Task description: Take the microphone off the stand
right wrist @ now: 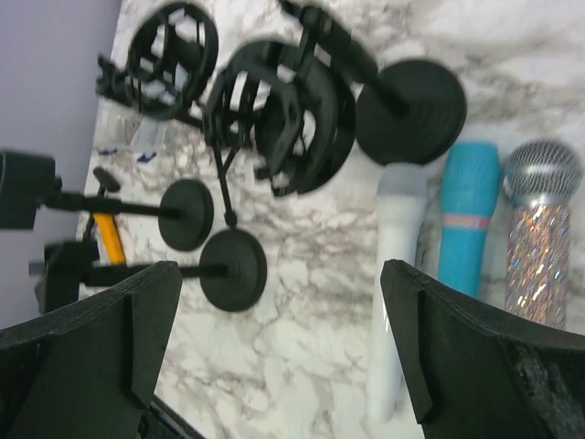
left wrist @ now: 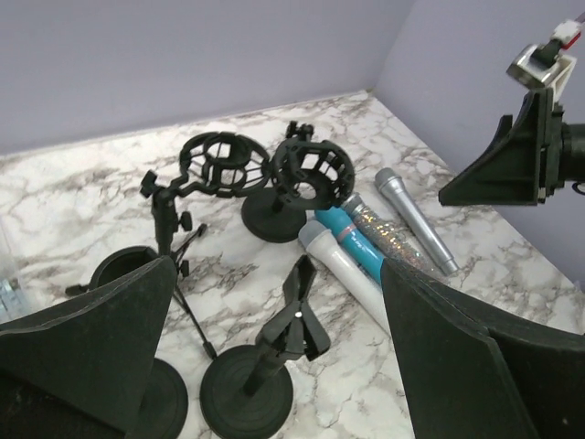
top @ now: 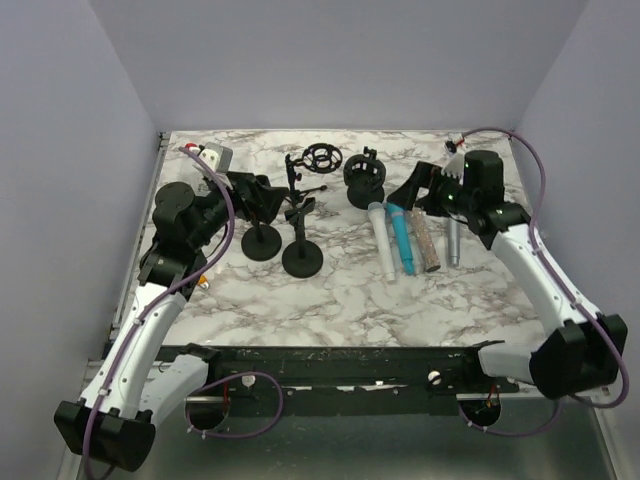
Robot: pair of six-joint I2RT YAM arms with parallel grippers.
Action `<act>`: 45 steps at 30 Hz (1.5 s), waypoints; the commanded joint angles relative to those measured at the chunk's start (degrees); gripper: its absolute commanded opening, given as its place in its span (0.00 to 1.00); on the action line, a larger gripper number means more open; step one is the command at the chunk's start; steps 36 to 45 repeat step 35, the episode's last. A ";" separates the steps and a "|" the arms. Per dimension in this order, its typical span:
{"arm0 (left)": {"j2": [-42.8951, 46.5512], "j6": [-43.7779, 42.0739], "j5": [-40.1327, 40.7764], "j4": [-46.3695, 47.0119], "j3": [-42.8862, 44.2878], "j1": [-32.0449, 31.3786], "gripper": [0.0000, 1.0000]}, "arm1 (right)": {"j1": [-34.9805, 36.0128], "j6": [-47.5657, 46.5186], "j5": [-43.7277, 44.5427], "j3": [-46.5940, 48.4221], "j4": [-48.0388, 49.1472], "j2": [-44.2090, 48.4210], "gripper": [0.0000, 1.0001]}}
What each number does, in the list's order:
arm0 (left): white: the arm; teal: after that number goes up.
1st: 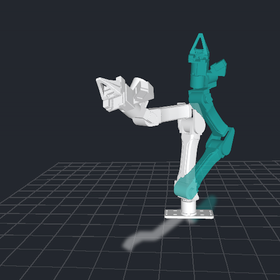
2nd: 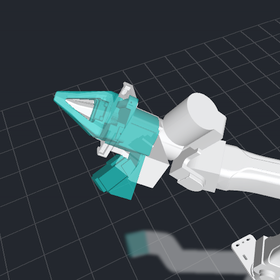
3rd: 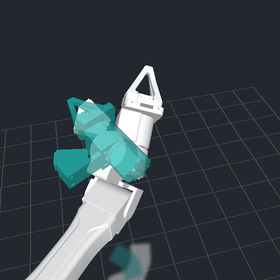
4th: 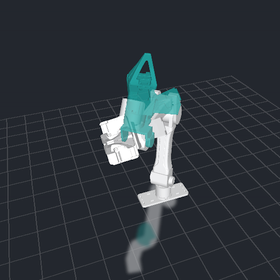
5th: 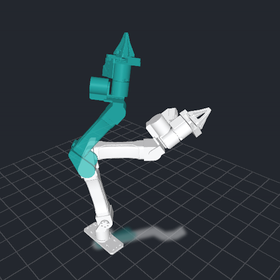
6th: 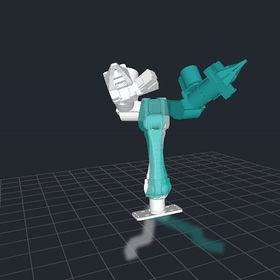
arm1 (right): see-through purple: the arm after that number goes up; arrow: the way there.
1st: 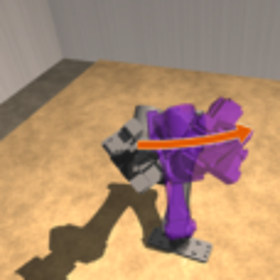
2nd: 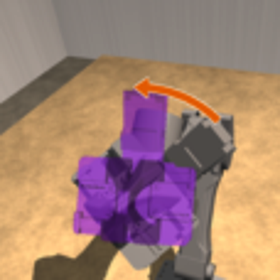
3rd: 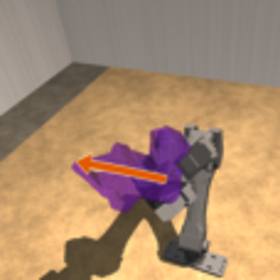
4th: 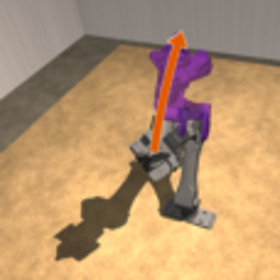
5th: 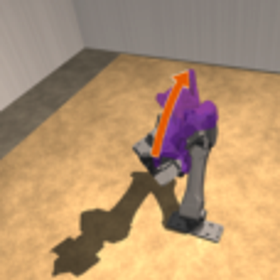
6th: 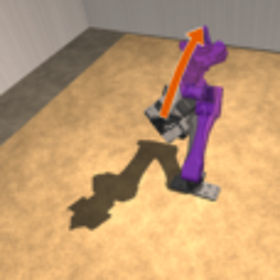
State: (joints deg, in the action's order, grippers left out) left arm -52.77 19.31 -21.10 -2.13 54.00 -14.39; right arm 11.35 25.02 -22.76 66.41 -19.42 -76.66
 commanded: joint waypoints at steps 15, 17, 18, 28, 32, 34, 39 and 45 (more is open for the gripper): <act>28.47 5.65 3.26 -8.13 0.35 -4.42 0.99 | 0.33 1.66 25.16 -13.58 -19.57 50.55 1.00; 33.46 6.25 4.05 -9.57 -1.07 -4.42 0.99 | 0.29 2.77 27.65 -12.92 -20.04 53.63 1.00; 36.07 6.30 4.76 -10.47 -1.63 -4.42 0.99 | 0.33 2.89 28.43 -12.43 -20.00 54.98 1.00; 51.67 5.39 10.65 -19.52 -1.31 -4.42 0.99 | 0.31 3.46 32.81 -9.22 -19.05 56.93 1.00; 52.60 4.34 12.03 -21.92 -0.82 -4.42 0.99 | 0.34 2.66 29.31 -12.88 -15.57 58.06 1.00; 52.64 4.42 12.14 -22.34 -0.78 -4.42 0.98 | 0.33 3.79 30.20 -13.16 -17.71 55.71 1.00; 52.60 4.57 12.06 -22.35 -0.74 -4.42 0.98 | 0.33 4.42 30.71 -12.70 -18.93 54.79 1.00; 52.60 4.57 12.06 -22.35 -0.74 -4.42 0.98 | 0.33 4.42 30.71 -12.70 -18.93 54.79 1.00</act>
